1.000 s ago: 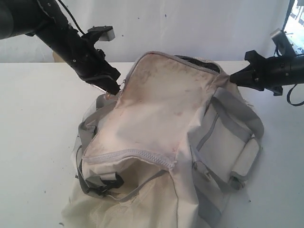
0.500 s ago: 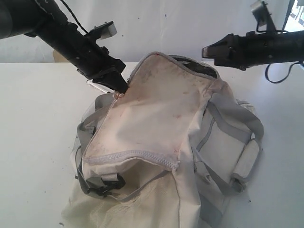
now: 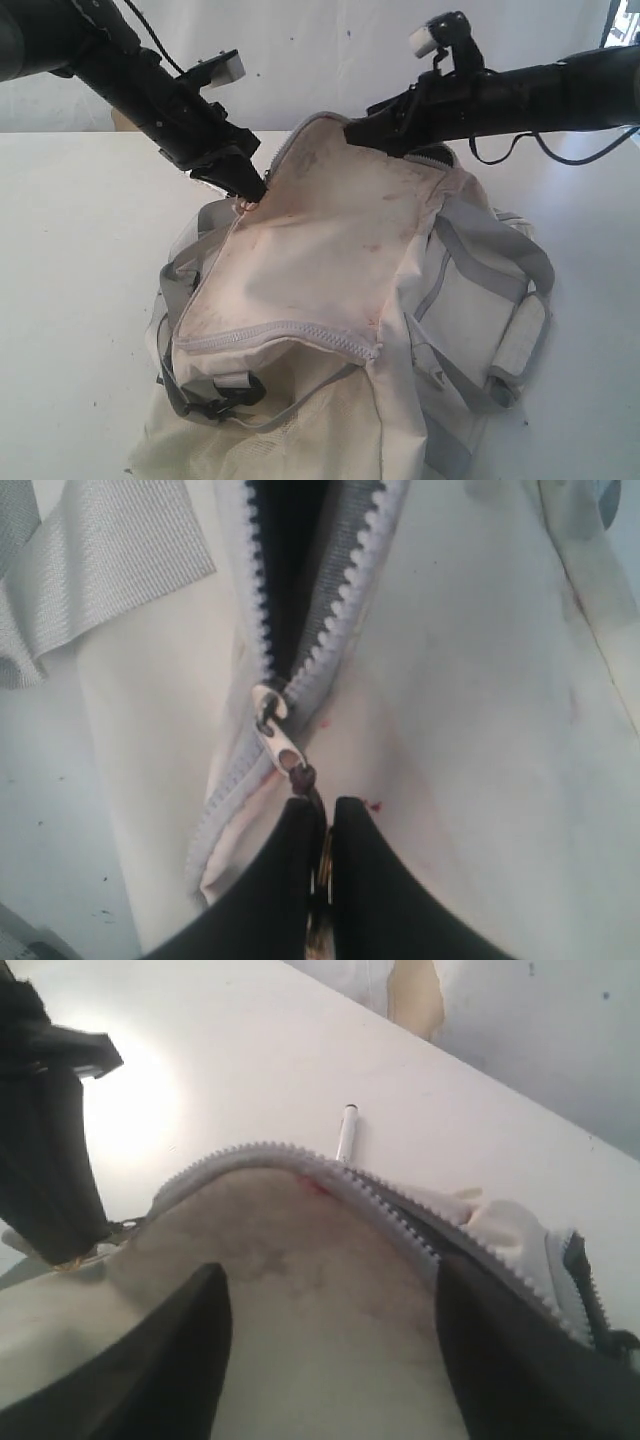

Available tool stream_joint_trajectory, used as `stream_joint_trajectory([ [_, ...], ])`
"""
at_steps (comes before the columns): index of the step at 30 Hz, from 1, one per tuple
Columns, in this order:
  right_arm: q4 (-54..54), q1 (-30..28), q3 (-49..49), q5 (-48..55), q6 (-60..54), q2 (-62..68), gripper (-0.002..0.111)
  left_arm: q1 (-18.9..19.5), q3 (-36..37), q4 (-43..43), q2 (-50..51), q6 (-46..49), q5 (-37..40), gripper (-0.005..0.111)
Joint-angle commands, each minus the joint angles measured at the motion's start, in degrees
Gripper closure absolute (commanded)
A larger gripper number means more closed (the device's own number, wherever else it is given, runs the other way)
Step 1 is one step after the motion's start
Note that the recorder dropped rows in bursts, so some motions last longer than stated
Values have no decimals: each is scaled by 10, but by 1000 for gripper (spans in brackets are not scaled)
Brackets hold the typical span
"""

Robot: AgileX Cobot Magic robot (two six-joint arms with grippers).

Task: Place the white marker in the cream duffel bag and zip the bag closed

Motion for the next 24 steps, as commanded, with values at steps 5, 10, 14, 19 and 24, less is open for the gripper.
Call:
stream_joint_trajectory([
  [5, 9, 51, -4, -111, -104, -5, 52, -2, -3, -21, -10, 7, 14, 107],
  [10, 31, 75, -4, -157, -143, -5, 51, -2, -3, -21, -10, 7, 14, 107],
  [14, 39, 88, -4, -187, -151, -5, 51, -2, -3, -21, -10, 7, 14, 107],
  [19, 39, 93, -7, -185, -183, -5, 51, -2, -3, -21, -10, 7, 14, 107],
  [24, 39, 102, -10, -179, -183, -5, 51, -2, -3, -14, -10, 9, 14, 107],
])
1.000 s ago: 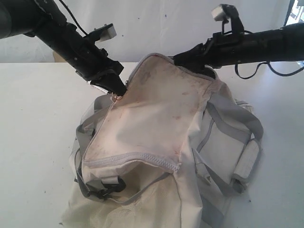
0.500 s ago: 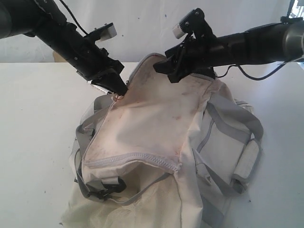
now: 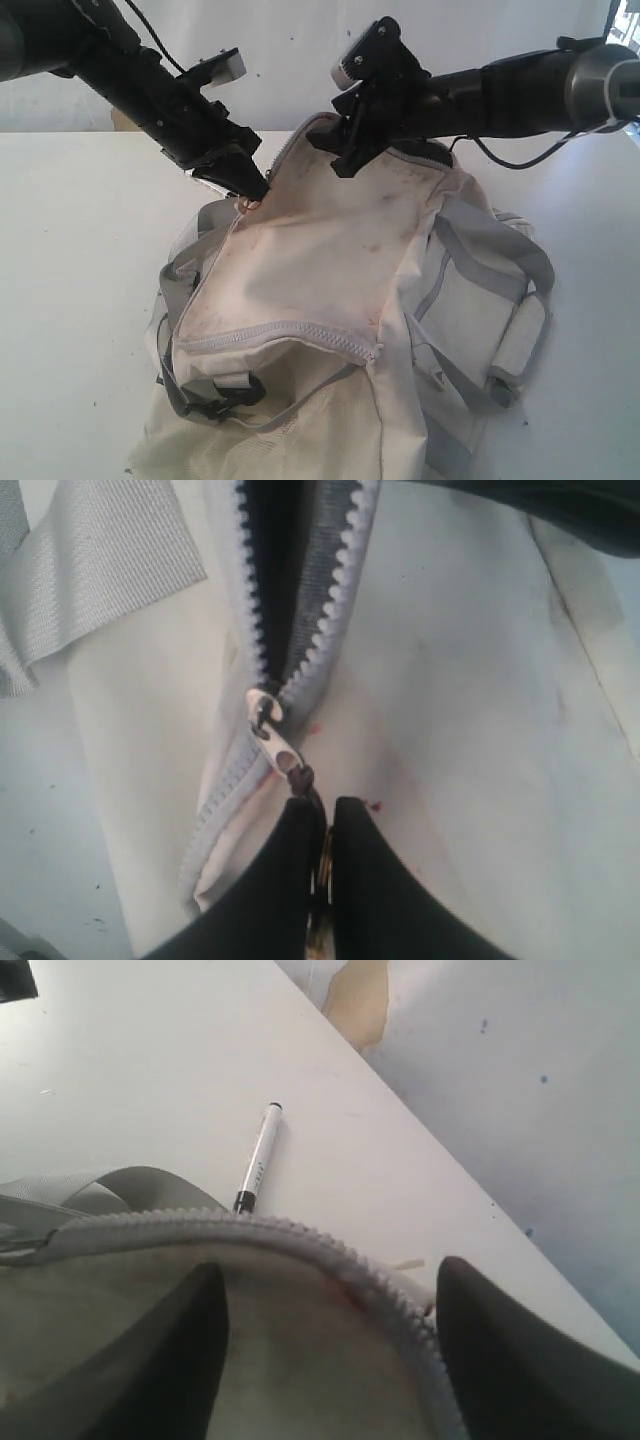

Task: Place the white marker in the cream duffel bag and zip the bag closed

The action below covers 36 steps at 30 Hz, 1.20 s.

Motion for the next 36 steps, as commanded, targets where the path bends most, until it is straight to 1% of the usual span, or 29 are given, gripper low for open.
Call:
stream_joint_trajectory([
  [1, 5, 8, -4, 10, -9, -5, 51, -2, -3, 0, -9, 4, 13, 107],
  [3, 5, 9, -4, 10, -9, -5, 51, -2, -3, 3, -9, 4, 13, 107],
  [5, -3, 9, -4, 10, -9, -5, 53, -2, -3, 5, -9, 4, 13, 107],
  [7, -20, 9, -4, 10, -9, -3, 60, -2, -3, 5, -9, 4, 13, 107],
  [11, -30, 9, -4, 3, -9, -3, 80, -2, -3, 5, -9, 4, 13, 107],
  [15, -30, 9, -4, -25, -4, -3, 108, -2, -3, 8, -9, 3, 13, 107],
  [20, -29, 9, -4, -92, 52, -3, 108, -2, -3, 16, -9, -11, 13, 107],
  [25, -29, 9, -4, -136, 99, -3, 108, -2, 2, 47, -9, -56, 13, 107],
  [28, -29, 9, -4, -159, 120, -3, 108, -2, 28, 49, -14, -57, 13, 107],
  [31, -28, 6, -4, -161, 122, -3, 108, -2, 65, 47, -26, -57, 13, 107],
  [36, -27, 6, -4, -168, 123, -3, 108, -2, 137, 43, -72, -53, 13, 107],
])
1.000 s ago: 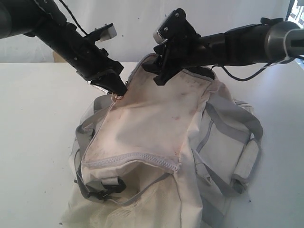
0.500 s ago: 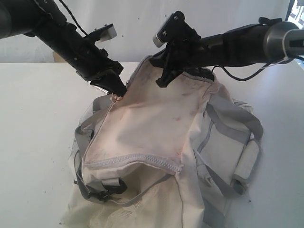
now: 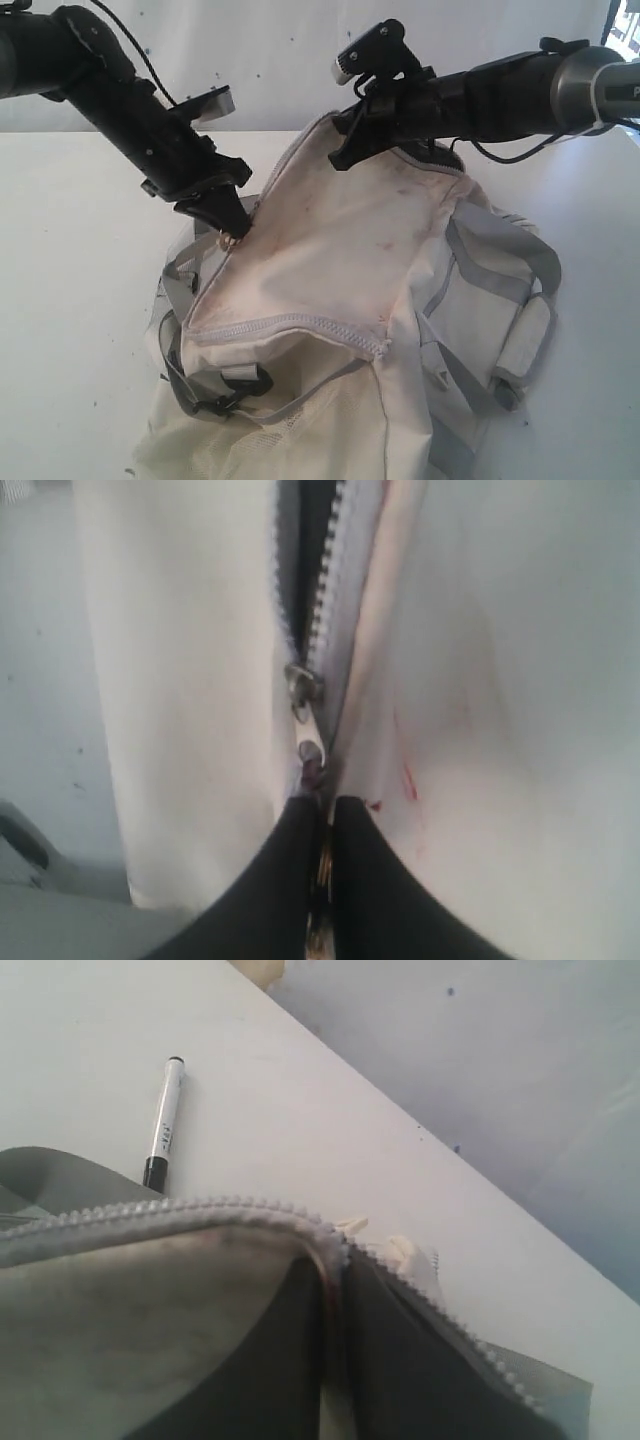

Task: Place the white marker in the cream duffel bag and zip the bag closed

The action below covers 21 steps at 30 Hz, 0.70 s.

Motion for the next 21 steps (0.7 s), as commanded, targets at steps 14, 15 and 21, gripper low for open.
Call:
stream_joint_trajectory([
  [14, 9, -6, -4, -61, 33, -3, 108, -2, 274, 6, -193, 7, 14, 107],
  [15, 9, -6, -4, -61, 37, -3, 108, -2, 290, 6, -203, 7, 14, 107],
  [21, 9, -6, -4, -63, 60, -3, 108, -2, 360, -10, -236, 22, 14, 107],
])
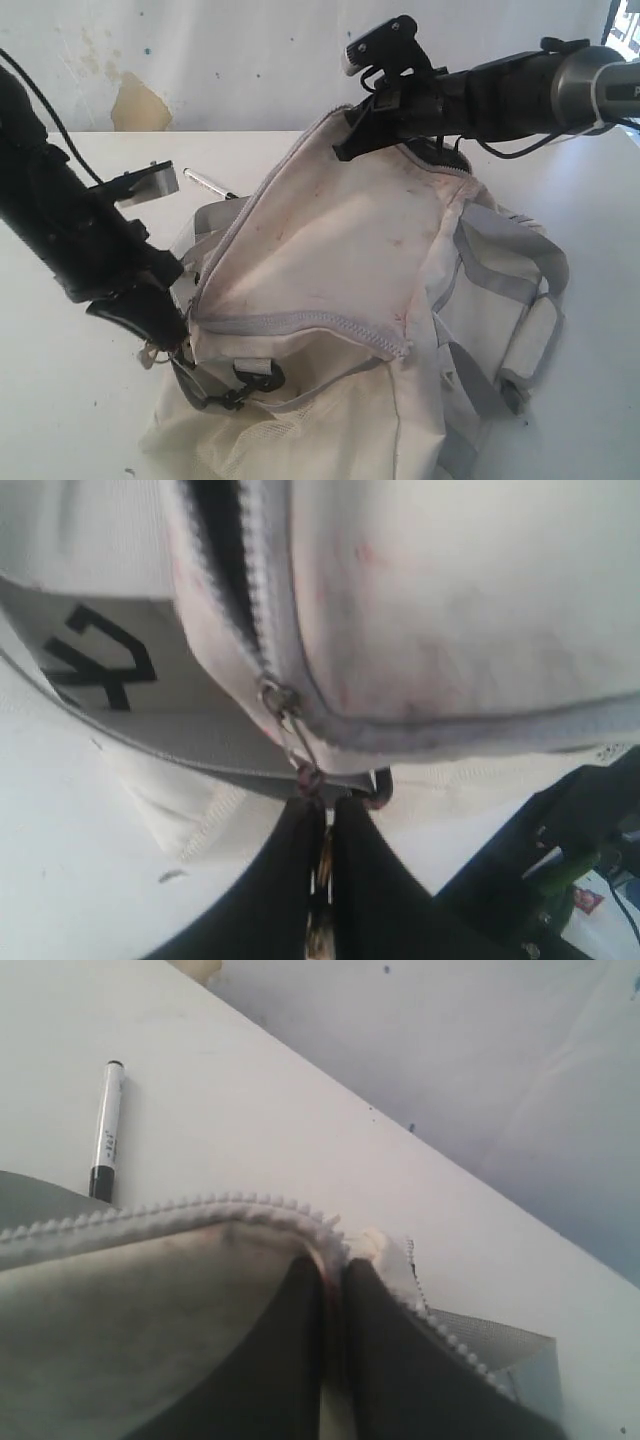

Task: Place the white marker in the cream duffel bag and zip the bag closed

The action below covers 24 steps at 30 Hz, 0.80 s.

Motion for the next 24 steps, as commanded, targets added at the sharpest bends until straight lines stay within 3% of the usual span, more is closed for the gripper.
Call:
stream_joint_trajectory([
  [1, 4, -6, -4, -17, 15, -3, 108, -2, 45, -21, -22, 24, 13, 107],
  [5, 4, -6, -4, -14, 25, -3, 108, -2, 61, -57, -20, 62, 13, 106],
  [8, 4, -6, -4, -4, 29, -3, 108, -2, 59, -63, -20, 63, 13, 97],
  [10, 4, -6, -4, 3, 32, -3, 108, -2, 58, -63, -20, 63, 13, 85],
  [13, 4, -6, -4, 23, 33, -3, 108, -1, 58, -59, -20, 63, -1, 45],
  [15, 4, -6, -4, 27, 33, -8, 108, -1, 58, -28, -21, 64, -1, 34],
  [19, 3, -6, -4, 37, 33, -28, 108, 5, 32, 20, -21, 1, -32, 34],
  [24, 2, -6, 20, 51, 37, -62, 108, 68, -4, -13, -21, -36, -85, 34],
])
